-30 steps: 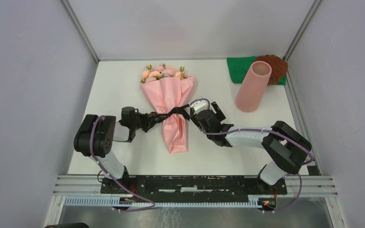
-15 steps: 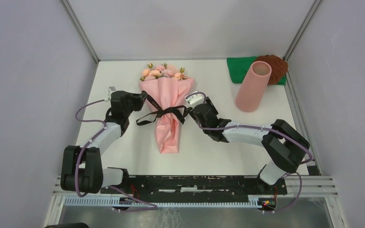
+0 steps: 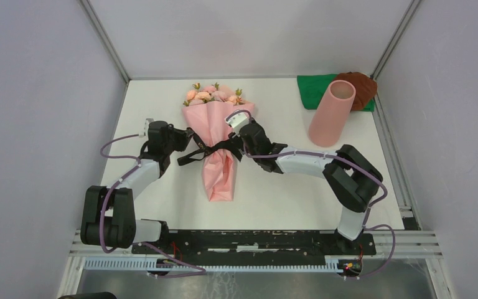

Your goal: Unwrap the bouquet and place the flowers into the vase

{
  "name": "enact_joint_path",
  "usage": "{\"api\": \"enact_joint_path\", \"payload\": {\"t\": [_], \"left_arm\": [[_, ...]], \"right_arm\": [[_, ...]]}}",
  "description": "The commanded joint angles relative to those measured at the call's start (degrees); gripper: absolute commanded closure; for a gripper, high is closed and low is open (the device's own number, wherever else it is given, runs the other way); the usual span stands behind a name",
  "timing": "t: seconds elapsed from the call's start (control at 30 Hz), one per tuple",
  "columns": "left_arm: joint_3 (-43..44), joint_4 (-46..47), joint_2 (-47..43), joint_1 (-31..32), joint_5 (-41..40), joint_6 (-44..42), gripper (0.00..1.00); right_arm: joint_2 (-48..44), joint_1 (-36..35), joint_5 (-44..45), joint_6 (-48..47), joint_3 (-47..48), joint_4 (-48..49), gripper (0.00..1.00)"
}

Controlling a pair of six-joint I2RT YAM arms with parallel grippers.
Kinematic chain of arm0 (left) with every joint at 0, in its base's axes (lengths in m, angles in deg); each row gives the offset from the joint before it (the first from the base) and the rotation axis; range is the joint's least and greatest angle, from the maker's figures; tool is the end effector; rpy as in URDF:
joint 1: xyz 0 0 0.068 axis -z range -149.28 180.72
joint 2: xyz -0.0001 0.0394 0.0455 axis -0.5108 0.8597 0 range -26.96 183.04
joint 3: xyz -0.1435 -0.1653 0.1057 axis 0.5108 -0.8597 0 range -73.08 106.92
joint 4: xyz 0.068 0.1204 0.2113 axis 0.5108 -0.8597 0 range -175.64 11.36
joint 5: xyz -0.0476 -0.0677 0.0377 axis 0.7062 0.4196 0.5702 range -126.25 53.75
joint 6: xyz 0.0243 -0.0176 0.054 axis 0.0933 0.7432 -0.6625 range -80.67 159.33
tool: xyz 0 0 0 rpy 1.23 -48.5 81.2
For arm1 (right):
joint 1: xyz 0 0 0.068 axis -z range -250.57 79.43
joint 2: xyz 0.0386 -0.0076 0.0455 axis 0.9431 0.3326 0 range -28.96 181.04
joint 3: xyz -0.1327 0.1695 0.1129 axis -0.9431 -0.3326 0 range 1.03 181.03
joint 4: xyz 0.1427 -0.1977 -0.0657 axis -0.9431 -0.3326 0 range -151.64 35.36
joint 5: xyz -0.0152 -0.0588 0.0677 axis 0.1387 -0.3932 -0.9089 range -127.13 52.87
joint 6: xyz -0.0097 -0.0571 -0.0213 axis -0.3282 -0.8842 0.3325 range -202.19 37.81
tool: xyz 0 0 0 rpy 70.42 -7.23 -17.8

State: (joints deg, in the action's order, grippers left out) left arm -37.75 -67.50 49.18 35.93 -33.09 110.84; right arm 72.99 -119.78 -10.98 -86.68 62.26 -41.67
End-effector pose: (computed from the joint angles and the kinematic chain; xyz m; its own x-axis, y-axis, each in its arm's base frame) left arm 0.2849 -0.0286 0.1717 -0.2876 -0.9246 -0.2498 -0.4235 0.3567 -0.8327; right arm 0.2693 0.2807 0.1796 -0.2701 -0.4205 -0.8662 -0.4473 0.8514 -0.2738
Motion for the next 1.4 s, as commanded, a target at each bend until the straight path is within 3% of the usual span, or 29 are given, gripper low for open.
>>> {"api": "enact_joint_path", "payload": {"t": [0.0, 0.07, 0.3, 0.37, 0.47, 0.53, 0.6, 0.77, 0.87, 1.1, 1.23, 1.37], "left_arm": [[0.3, 1.0, -0.4, -0.3, 0.3, -2.7, 0.98], [-0.4, 1.2, -0.8, -0.3, 0.2, -2.9, 0.98], [-0.5, 1.3, -0.6, -0.5, 0.9, -3.0, 0.98], [-0.3, 1.3, -0.7, -0.4, 1.1, -3.1, 0.98], [-0.1, 1.0, -0.9, -0.5, 1.0, -3.4, 0.98], [-0.1, 0.8, -0.9, -0.7, 1.0, -3.6, 0.98], [0.0, 0.6, -0.9, -0.9, 1.1, -3.7, 0.98], [0.4, -0.5, -0.6, -1.2, 1.5, -4.3, 0.98], [0.5, -0.6, -0.3, -1.3, 1.7, -4.3, 0.98], [1.4, -0.2, 1.2, -1.6, 4.5, -4.3, 0.98], [1.0, -0.5, 0.0, -1.7, 4.4, -5.4, 0.98], [0.6, -1.3, -1.5, -2.0, 3.5, -6.1, 0.98]], "right_arm": [[3.8, 1.0, -4.0, -1.3, 4.4, 0.6, 0.31], [4.7, 2.3, -6.2, -0.7, 5.1, 1.0, 0.26], [8.1, 4.4, -8.4, -0.6, 7.3, 0.6, 0.24], [9.0, 4.9, -9.4, -0.7, 7.6, 0.8, 0.30], [9.5, 5.7, -11.5, -0.3, 7.9, 1.3, 0.52], [9.6, 6.3, -13.5, -0.2, 8.1, 1.5, 0.58], [9.3, 6.5, -15.0, 0.2, 8.5, 1.0, 0.56], [5.1, 6.4, -19.3, 0.4, 5.1, 2.0, 0.25], [3.6, 6.5, -21.4, -0.3, 3.2, 2.2, 0.16], [5.2, 8.5, -31.4, -1.8, 2.8, 5.1, 0.29], [7.1, 12.2, -38.0, -1.8, 3.4, 6.3, 0.30], [8.8, 15.0, -43.4, -1.2, 4.9, 5.7, 0.40]]}}
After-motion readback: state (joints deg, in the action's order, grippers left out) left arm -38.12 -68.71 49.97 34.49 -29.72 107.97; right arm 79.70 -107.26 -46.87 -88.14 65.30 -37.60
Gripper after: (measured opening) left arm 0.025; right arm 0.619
